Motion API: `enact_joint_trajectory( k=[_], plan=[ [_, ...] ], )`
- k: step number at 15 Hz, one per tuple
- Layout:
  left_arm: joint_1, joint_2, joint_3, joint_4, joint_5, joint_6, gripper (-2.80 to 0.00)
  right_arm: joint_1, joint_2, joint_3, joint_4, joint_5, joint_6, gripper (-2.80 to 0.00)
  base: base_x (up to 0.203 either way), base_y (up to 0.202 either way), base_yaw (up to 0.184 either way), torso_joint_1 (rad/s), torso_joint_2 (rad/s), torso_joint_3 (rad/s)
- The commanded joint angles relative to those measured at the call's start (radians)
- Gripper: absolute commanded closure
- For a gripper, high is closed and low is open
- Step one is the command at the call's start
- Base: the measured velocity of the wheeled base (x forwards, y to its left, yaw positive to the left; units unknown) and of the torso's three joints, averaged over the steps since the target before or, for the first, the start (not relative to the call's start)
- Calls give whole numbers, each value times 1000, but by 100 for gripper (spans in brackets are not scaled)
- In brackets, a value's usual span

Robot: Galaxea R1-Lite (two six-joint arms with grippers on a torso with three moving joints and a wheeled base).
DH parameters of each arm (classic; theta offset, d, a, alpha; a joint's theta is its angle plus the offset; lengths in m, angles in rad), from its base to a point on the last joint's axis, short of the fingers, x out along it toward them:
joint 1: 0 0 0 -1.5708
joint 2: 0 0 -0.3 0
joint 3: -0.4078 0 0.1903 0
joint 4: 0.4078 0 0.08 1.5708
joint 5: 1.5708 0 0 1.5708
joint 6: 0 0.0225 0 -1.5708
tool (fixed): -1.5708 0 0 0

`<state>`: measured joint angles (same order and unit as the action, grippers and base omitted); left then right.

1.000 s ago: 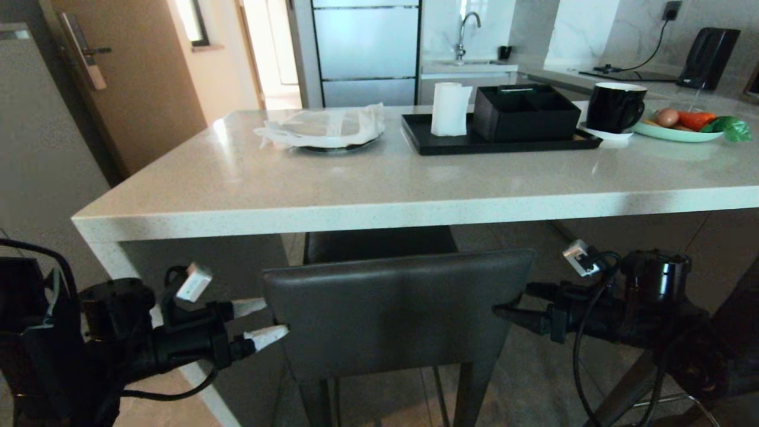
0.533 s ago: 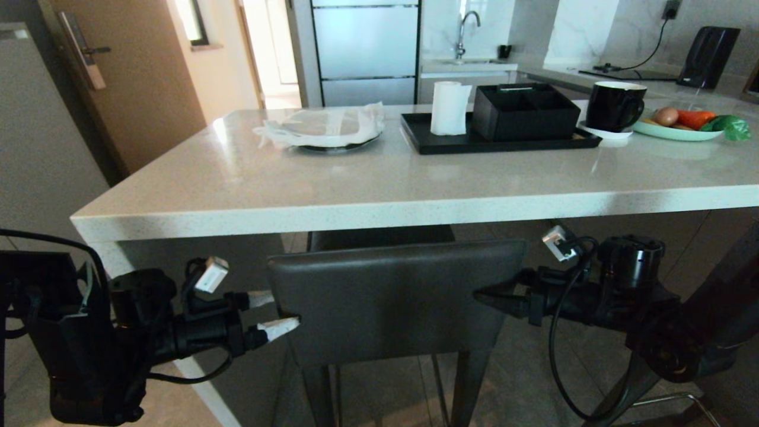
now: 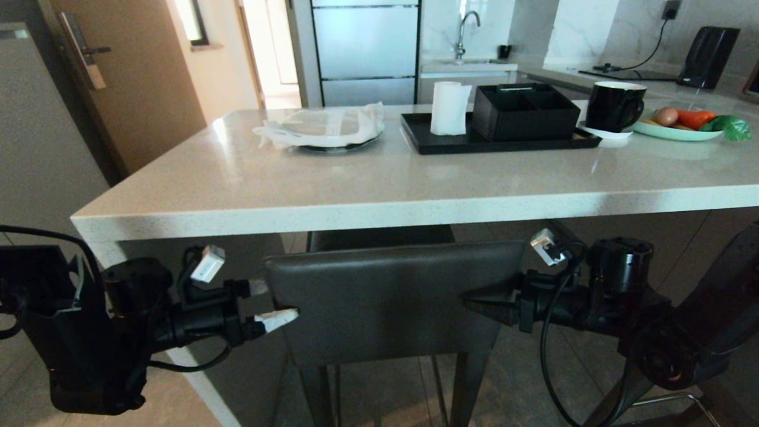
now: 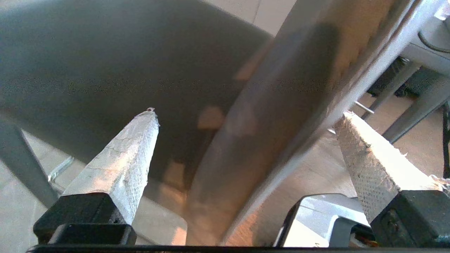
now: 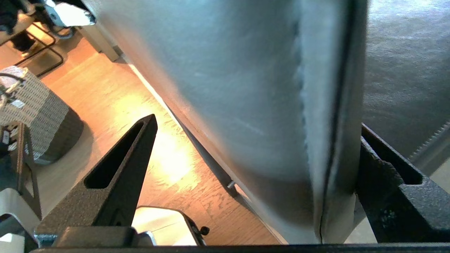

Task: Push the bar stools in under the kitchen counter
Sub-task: Pull the gray chair out from under the dining table

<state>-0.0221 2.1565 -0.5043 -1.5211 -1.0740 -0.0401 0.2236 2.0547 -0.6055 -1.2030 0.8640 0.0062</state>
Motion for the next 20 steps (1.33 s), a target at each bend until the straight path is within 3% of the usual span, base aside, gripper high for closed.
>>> enact_joint_trajectory(
  k=[1, 8, 20],
  plan=[
    [-7, 19, -44, -9, -9, -1, -280, -1, -8, 0, -6, 6, 1, -280, 0, 0, 0, 0, 0, 0],
    [-94, 20, -63, -9, -18, -6, -280, -7, -5, 1, -6, 4, 1, -280, 0, 0, 0, 0, 0, 0],
    [-101, 49, -69, -9, -12, 0, -280, -3, -10, 4, -13, 3, 1, -280, -6, 0, 1, 0, 0, 0]
  ],
)
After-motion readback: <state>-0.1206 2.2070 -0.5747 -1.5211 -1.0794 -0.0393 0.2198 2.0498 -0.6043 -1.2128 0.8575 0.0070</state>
